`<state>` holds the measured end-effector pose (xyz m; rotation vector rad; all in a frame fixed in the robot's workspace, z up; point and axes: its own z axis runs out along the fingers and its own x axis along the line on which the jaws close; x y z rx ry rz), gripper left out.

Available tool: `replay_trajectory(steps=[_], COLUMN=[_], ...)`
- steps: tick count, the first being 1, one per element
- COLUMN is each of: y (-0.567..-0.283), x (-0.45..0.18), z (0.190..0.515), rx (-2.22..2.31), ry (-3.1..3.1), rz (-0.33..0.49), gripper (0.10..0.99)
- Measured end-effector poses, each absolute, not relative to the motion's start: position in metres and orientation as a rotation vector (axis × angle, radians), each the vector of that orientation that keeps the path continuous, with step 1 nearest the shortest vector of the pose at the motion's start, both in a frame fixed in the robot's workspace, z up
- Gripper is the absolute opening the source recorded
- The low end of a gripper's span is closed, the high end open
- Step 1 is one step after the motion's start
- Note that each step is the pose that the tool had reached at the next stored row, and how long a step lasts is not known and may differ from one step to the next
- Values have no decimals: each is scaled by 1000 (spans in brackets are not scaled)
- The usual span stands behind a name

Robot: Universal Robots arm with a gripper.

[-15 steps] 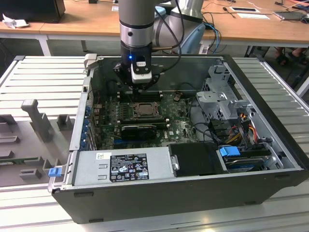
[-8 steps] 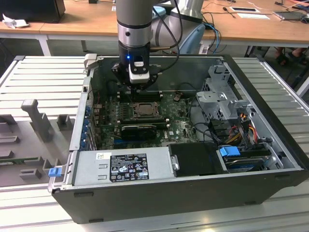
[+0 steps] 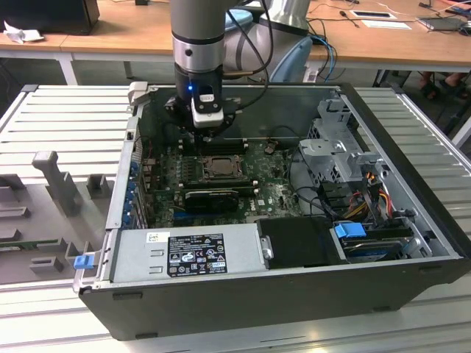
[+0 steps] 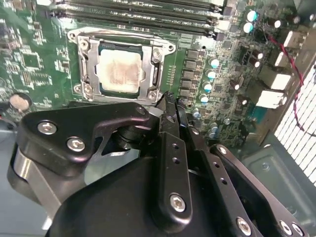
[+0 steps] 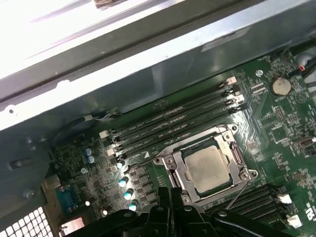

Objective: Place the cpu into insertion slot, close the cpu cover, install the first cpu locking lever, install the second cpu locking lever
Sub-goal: 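Install the first cpu locking lever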

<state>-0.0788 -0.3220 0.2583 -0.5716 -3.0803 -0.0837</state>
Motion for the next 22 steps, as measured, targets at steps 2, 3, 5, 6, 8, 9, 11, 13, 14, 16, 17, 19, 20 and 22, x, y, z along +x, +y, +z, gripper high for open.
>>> replay_trajectory(steps=[2,3,5,6,8,9,11,13,14,16,17,19,20,22], y=[-322,-322,-322,-322,-322,-322,-322,-322,-322,-322,-322,-322,-322,-322], x=[-79,-79,-79,-79,-79,-79,-79,-79,-81,-83,-84,-88,-90,-92], z=[258,257,257,257,256,256,256,256,256,256,256,256,256,256], rx=[-515,-465,-398,-364,-283,-251,-187,-142,-134,-128,-126,-122,-121,-120], ry=[-3089,-3096,-3104,-3108,-3115,-3117,-3121,-3122,-3123,-3123,-3123,-3123,-3123,-3123], rz=[-83,-83,-82,-82,-82,-82,-81,-81,-81,-81,-81,-81,-81,-81], gripper=[157,157,157,157,157,157,157,157,157,157,157,157,157,157])
